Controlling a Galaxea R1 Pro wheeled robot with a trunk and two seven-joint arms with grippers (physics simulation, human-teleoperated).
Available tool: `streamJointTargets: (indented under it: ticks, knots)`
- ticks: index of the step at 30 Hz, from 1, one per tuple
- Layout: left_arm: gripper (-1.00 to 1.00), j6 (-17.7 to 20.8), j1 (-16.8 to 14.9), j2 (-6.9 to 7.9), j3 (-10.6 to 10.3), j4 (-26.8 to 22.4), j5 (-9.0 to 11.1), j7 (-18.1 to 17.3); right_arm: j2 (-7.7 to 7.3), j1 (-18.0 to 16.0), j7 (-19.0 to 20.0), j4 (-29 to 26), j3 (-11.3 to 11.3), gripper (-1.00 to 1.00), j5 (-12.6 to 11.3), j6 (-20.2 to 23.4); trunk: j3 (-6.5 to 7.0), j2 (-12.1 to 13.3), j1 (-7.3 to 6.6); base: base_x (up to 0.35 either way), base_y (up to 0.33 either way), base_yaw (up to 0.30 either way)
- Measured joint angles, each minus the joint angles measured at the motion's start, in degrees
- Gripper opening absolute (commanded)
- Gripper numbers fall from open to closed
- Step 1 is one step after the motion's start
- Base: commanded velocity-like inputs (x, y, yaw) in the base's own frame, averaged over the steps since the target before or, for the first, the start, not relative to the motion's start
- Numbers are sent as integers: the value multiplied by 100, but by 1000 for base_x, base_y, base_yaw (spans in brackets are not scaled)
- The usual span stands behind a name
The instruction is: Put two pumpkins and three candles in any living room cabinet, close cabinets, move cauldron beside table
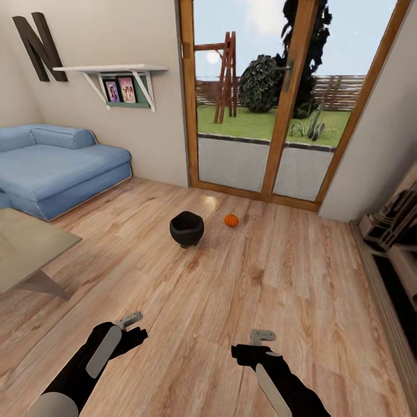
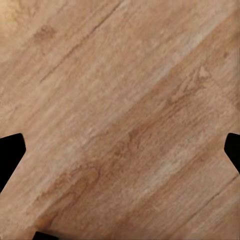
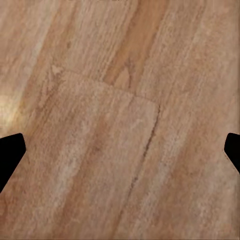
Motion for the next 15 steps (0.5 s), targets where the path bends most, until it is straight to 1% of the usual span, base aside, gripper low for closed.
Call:
streamJointTargets:
  ticks: [2,3,4,6,8,9,10,12,15]
  knots:
    - [100,-1,0,6,0,0,-3,5,16,0,-25,10,-3,100,-7,55,36,80,-44,0,0,0]
    - [100,0,0,11,0,0,-5,7,23,0,-57,8,-13,100,-14,299,54,120,-66,0,0,0]
    - [100,1,0,13,0,0,-5,8,36,-8,-110,-8,-25,100,-12,810,72,160,-88,0,0,0]
    - [100,0,0,13,0,0,-5,9,48,-41,-231,-127,-39,100,-12,1525,108,241,-132,0,0,0]
    - [100,0,0,10,0,0,-5,9,53,-166,-423,-257,-50,100,-28,1965,144,321,-176,0,0,0]
    - [100,0,0,13,0,1,-6,9,55,-315,-552,-288,-63,100,-52,2133,162,361,-198,0,0,0]
    - [100,0,0,10,0,1,-4,9,64,-463,-629,-283,-91,100,-88,2230,180,401,-220,0,0,0]
    - [100,1,0,8,0,0,3,9,76,-609,-683,-111,-180,100,-124,2308,215,481,-264,0,0,0]
    - [100,1,0,9,0,0,4,9,81,-671,-685,37,-323,100,-138,2329,269,602,-330,0,0,0]
